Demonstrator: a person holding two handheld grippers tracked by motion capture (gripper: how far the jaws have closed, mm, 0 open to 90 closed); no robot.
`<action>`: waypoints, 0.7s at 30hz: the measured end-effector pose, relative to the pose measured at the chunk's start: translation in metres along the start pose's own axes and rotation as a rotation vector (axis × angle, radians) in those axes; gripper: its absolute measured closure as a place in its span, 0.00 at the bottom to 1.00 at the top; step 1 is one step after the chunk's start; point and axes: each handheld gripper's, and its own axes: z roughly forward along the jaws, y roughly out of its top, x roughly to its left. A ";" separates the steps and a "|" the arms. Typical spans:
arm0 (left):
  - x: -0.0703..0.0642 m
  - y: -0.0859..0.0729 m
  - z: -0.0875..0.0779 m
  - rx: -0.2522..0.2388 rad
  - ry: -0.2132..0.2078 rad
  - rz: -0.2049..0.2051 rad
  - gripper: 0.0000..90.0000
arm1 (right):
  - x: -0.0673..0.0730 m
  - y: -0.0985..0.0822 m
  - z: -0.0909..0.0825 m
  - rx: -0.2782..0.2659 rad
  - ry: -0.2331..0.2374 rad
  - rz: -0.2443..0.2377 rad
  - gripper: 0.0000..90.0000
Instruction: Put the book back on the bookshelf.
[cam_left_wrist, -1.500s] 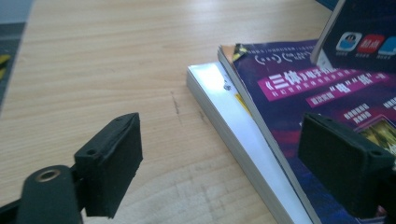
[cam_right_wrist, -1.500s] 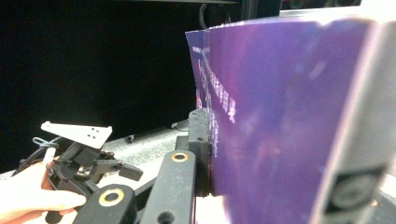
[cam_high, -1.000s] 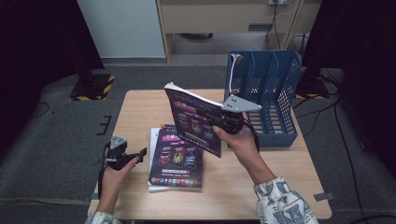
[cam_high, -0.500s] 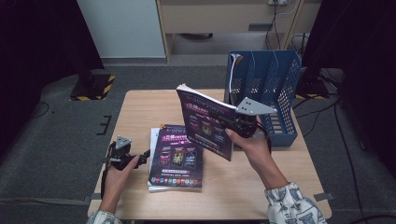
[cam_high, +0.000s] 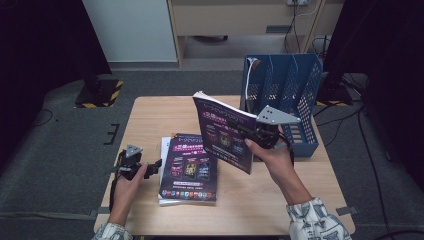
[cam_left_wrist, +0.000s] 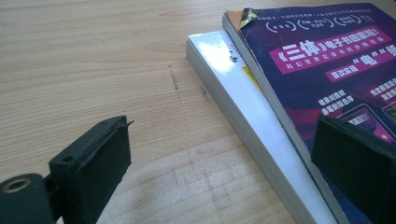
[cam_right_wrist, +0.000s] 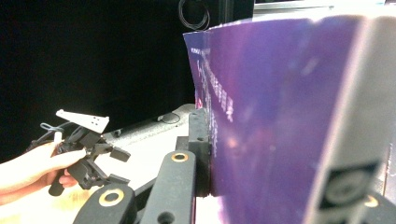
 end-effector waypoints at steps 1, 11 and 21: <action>0.000 0.000 0.000 -0.001 -0.001 0.000 0.05 | 0.000 0.000 0.000 0.000 0.000 0.004 0.92; 0.000 0.000 0.000 0.006 0.007 0.009 0.06 | -0.003 -0.001 -0.010 -0.003 0.001 0.007 0.92; -0.001 0.000 -0.001 0.005 0.005 0.014 0.06 | -0.003 -0.004 -0.034 -0.009 -0.003 0.026 0.92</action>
